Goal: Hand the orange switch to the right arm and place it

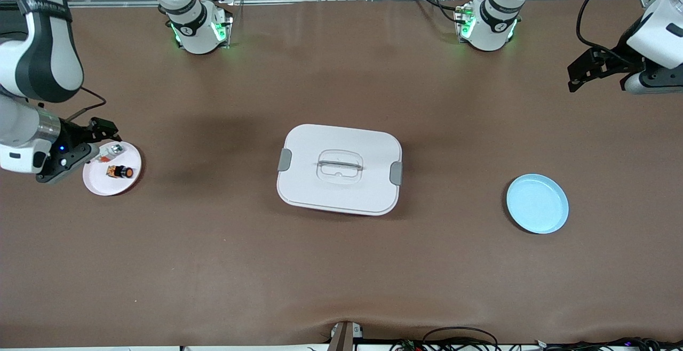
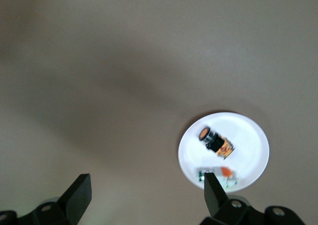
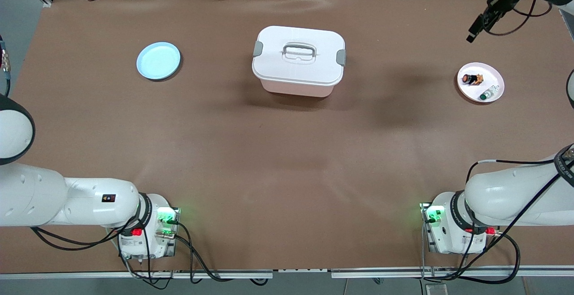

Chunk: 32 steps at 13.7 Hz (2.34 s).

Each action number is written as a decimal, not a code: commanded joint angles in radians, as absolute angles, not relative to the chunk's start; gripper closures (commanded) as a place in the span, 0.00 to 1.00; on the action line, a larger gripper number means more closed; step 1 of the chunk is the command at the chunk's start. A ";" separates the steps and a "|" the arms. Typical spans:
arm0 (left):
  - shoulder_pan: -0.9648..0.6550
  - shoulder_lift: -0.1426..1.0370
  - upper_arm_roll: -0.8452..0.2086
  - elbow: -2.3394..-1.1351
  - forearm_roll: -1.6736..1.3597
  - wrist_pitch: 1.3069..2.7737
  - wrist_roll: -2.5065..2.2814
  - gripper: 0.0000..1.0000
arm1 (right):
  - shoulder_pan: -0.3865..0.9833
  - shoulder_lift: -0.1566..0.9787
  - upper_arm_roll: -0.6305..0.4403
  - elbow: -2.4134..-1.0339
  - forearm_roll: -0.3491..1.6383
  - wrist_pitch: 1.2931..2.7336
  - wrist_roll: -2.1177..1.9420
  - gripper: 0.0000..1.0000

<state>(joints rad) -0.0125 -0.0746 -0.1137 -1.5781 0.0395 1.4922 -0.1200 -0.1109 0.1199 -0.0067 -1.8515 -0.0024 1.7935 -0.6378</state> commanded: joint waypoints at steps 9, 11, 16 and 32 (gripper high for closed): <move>-0.014 -0.091 -0.115 -1.578 0.023 1.477 -0.110 0.00 | -0.040 0.121 -0.017 -1.508 -0.011 1.563 -0.178 0.00; -0.014 -0.091 -0.114 -1.582 0.025 1.477 -0.109 0.00 | -0.051 0.121 -0.020 -1.486 -0.009 1.560 -0.179 0.00; -0.014 -0.112 -0.114 -1.591 0.025 1.467 -0.101 0.00 | -0.038 0.107 -0.011 -1.485 -0.014 1.510 -0.029 0.00; -0.014 -0.103 -0.110 -1.583 0.005 1.456 -0.101 0.00 | 0.023 -0.051 -0.087 -1.568 0.031 1.422 -0.018 0.00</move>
<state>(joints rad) -0.0125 -0.0990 -0.1150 -1.5894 0.0080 1.4630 -0.1200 -0.0086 0.0044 -0.0525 -1.5056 0.0168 1.4012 -0.0307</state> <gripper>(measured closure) 0.000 0.000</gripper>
